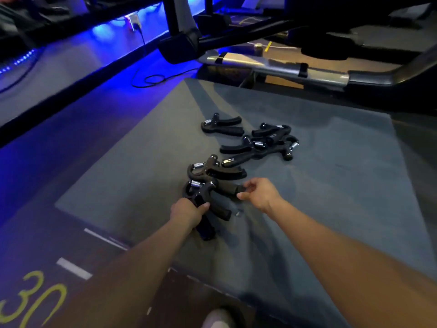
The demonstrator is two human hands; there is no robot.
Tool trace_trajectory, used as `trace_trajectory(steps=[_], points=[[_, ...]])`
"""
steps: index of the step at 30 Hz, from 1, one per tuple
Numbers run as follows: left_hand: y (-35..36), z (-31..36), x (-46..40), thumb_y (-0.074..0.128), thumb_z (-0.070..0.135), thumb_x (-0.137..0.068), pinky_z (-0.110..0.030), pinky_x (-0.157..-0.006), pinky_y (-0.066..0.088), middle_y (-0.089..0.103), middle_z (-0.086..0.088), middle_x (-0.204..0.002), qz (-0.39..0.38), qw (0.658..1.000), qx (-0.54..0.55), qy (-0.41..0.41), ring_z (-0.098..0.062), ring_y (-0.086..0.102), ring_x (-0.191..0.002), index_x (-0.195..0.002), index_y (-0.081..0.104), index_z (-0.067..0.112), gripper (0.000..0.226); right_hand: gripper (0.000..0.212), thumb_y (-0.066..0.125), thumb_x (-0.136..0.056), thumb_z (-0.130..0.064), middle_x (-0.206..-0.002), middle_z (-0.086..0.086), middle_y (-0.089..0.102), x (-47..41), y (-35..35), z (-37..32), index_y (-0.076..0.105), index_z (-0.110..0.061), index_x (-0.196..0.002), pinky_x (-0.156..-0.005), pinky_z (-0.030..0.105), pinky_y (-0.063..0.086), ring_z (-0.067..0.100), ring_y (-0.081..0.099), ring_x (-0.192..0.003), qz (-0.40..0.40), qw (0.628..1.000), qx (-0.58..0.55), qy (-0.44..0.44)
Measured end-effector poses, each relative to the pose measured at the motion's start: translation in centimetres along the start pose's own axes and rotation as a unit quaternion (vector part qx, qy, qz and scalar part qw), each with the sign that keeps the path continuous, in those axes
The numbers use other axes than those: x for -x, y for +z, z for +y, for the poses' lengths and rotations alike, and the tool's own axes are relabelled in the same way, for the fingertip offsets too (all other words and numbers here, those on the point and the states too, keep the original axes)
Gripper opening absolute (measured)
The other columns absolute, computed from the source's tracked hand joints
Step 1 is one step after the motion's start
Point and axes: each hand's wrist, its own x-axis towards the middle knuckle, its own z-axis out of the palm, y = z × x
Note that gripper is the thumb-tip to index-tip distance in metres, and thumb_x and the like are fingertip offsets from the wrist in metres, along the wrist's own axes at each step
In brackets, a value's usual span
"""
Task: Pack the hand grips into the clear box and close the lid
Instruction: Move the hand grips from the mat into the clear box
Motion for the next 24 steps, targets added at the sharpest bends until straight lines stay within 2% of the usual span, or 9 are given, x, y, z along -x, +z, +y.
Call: trace_trajectory(steps=[3,5,7,10,12,14,16,19,24], points=[[0.1,-0.1,-0.4,0.068,0.038,-0.081,-0.031,-0.077,0.046,0.066,-0.017,-0.104,-0.014,0.992,0.122,-0.025,-0.030,0.063,-0.106,-0.106,0.063,-0.002,0.047,0.039,0.073,-0.080,-0.013,-0.076,-0.002,0.054,-0.2,0.3,-0.3,0.060,-0.002,-0.115,-0.068,0.020,0.040,0.017,0.051,-0.085,-0.004,1.000,0.008,-0.003],[0.5,0.1,-0.8,0.076,0.042,-0.072,-0.030,-0.081,0.051,0.067,-0.017,-0.110,-0.023,0.983,0.176,-0.042,-0.031,0.063,-0.106,-0.106,0.063,0.000,0.055,0.037,0.073,-0.081,-0.013,-0.082,0.001,0.056,-0.2,0.4,-0.6,0.060,-0.002,-0.114,-0.076,0.023,0.041,0.016,0.052,-0.087,-0.008,1.000,0.017,-0.007],[0.7,0.5,-0.5,0.082,0.045,-0.062,-0.038,-0.091,0.054,0.066,-0.016,-0.113,-0.024,0.983,0.172,-0.055,-0.031,0.063,-0.108,-0.107,0.063,0.003,0.064,0.036,0.072,-0.081,-0.013,-0.073,-0.004,0.053,-0.1,0.4,-0.9,0.061,-0.003,-0.114,-0.077,0.024,0.039,0.016,0.052,-0.086,-0.012,1.000,0.022,-0.009],[0.9,1.2,-0.4,0.089,0.034,-0.054,-0.039,-0.093,0.053,0.065,-0.012,-0.115,-0.006,0.976,0.205,-0.067,-0.029,0.063,-0.108,-0.113,0.059,0.002,0.074,0.036,0.072,-0.081,-0.012,-0.066,-0.009,0.047,0.1,0.2,-1.2,0.061,-0.003,-0.114,-0.067,0.021,0.039,0.016,0.052,-0.084,-0.020,0.999,0.025,-0.012],[1.0,1.5,-0.4,0.089,0.028,-0.056,-0.032,-0.092,0.051,0.064,-0.010,-0.116,0.005,0.976,0.211,-0.055,-0.027,0.062,-0.109,-0.118,0.054,0.001,0.076,0.035,0.072,-0.081,-0.011,-0.066,-0.008,0.048,0.3,0.0,-1.2,0.061,-0.002,-0.113,-0.061,0.019,0.038,0.016,0.051,-0.083,-0.021,0.999,0.031,-0.011],[0.9,2.1,-0.1,0.083,0.024,-0.067,-0.028,-0.086,0.049,0.066,-0.008,-0.109,0.012,0.980,0.196,-0.018,-0.026,0.063,-0.107,-0.113,0.058,0.001,0.057,0.034,0.071,-0.082,-0.011,-0.071,-0.005,0.051,0.6,-0.5,-1.2,0.061,-0.002,-0.113,-0.062,0.018,0.039,0.016,0.052,-0.084,-0.030,0.999,0.041,-0.015],[0.4,2.8,0.4,0.077,0.022,-0.075,-0.034,-0.088,0.052,0.069,-0.011,-0.108,0.013,0.977,0.212,0.027,-0.027,0.065,-0.102,-0.106,0.064,0.002,0.039,0.034,0.070,-0.083,-0.011,-0.080,-0.001,0.055,1.3,-1.1,-1.4,0.060,-0.001,-0.113,-0.075,0.021,0.042,0.016,0.053,-0.087,-0.040,0.998,0.052,-0.024],[0.2,4.5,1.5,0.074,0.017,-0.079,-0.037,-0.091,0.052,0.068,-0.012,-0.102,-0.026,0.963,0.253,0.083,-0.024,0.064,-0.094,-0.104,0.064,0.000,0.032,0.034,0.070,-0.084,-0.011,-0.093,0.003,0.056,2.7,-2.4,-1.9,0.060,-0.001,-0.115,-0.084,0.023,0.042,0.018,0.055,-0.092,-0.055,0.996,0.055,-0.042],[1.8,8.8,4.1,0.073,0.009,-0.078,-0.052,-0.092,0.052,0.067,-0.013,-0.094,-0.111,0.930,0.326,0.129,-0.030,0.065,-0.091,-0.082,0.061,0.012,0.013,0.025,0.072,-0.080,-0.015,-0.083,0.007,0.057,5.5,-6.8,-1.8,0.065,-0.001,-0.100,-0.070,0.026,0.043,0.019,0.052,-0.080,-0.032,0.986,0.141,-0.078]])
